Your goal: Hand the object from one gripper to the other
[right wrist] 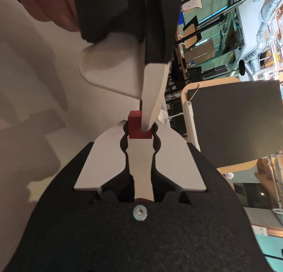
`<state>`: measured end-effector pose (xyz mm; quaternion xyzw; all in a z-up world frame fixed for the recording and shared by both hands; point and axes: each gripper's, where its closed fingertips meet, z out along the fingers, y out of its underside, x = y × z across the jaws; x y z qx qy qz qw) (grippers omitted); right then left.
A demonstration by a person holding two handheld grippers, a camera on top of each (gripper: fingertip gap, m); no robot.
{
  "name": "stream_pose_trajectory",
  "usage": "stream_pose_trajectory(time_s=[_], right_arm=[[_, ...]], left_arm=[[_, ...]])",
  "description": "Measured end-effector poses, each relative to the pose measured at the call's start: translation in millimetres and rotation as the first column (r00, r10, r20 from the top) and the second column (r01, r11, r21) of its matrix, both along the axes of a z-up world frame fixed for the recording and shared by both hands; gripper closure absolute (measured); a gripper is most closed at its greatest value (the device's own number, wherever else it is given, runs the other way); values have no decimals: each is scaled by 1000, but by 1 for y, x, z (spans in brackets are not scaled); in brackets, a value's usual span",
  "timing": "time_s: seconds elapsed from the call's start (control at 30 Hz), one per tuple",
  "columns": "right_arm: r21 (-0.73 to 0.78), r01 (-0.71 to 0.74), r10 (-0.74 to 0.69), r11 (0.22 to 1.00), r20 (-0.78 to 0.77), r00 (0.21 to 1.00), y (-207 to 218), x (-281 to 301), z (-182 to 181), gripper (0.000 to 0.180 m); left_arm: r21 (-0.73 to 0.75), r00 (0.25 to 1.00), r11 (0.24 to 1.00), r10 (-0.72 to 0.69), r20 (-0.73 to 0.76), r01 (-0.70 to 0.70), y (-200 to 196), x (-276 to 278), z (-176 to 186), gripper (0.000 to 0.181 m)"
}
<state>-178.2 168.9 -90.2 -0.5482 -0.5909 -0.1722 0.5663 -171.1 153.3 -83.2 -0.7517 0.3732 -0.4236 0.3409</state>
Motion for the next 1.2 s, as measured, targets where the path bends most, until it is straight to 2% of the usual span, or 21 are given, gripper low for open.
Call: stream_pose_trajectory(time_s=[0.07, 0.23, 0.3, 0.33, 0.4, 0.47, 0.5, 0.57, 0.63, 0.7, 0.73, 0.8, 0.9, 1.03, 1.07, 1.1, 1.13, 1.2], right_arm=[[24, 13, -14, 1000, 23, 1000, -2, -2, 0, 151], [-5, 17, -18, 1000, -72, 997, -4, -5, 1, 150], [-20, 6, -8, 1000, -94, 996, -5, -1, 1, 140], [-72, 7, -15, 997, -117, 993, -5, 1, -2, 134], [-272, -63, 5, 960, -208, 978, -12, -1, -11, 130], [-464, -172, -25, 869, -390, 921, -17, -3, -9, 131], [-568, -256, -73, 782, -492, 867, -20, -4, -7, 130], [-715, -449, -224, 536, -633, 741, -26, -5, -1, 119], [-674, -688, -377, 270, -731, 568, -33, -6, 17, 120], [-531, -843, -536, 87, -738, 409, -32, -5, 33, 117], [-469, -883, -591, 19, -718, 368, -33, -6, 35, 115], [-392, -915, -682, -97, -643, 348, -37, -11, 30, 115], [-284, -943, -749, -171, -584, 312, -38, -17, 30, 117], [-235, -951, -753, -200, -584, 302, -41, -18, 33, 122], [-238, -952, -755, -195, -583, 300, -40, -17, 32, 129], [-258, -945, -753, -201, -576, 318, -40, -17, 28, 145], [-269, -942, -743, -203, -584, 327, -40, -15, 25, 151], [-279, -937, -751, -209, -568, 337, -37, -12, 21, 151]], left_arm=[[6, 1000, 1000, -11, -25, 11, -1, 0, -5, 153], [-36, 999, 999, -32, -26, 31, -2, -4, -6, 154], [-37, 999, 999, -37, 15, 38, 1, -8, -2, 154], [-51, 998, 997, -48, 46, 51, 1, -11, 0, 154], [-63, 991, 996, -59, 116, 67, 3, -17, 7, 154], [-34, 977, 993, -103, 189, 111, 1, -20, 15, 154], [-10, 970, 992, -123, 209, 128, 0, -22, 18, 154], [56, 955, 983, -184, 235, 175, -8, -24, 24, 154], [159, 949, 970, -219, 226, 186, -11, -25, 28, 154], [275, 950, 946, -232, 207, 171, -12, -25, 30, 154], [326, 949, 931, -241, 203, 166, -13, -25, 32, 154], [407, 949, 899, -256, 185, 163, -17, -22, 32, 154], [473, 961, 864, -255, 110, 176, -18, -18, 26, 154], [521, 969, 831, -244, 24, 196, -19, -13, 14, 154], [535, 968, 819, -251, 8, 208, -21, -10, 12, 154], [556, 966, 804, -258, 4, 212, -23, -8, 11, 154], [580, 968, 788, -249, -8, 207, -23, -6, 11, 154], [594, 975, 778, -217, -50, 203, -21, -3, 8, 154]])
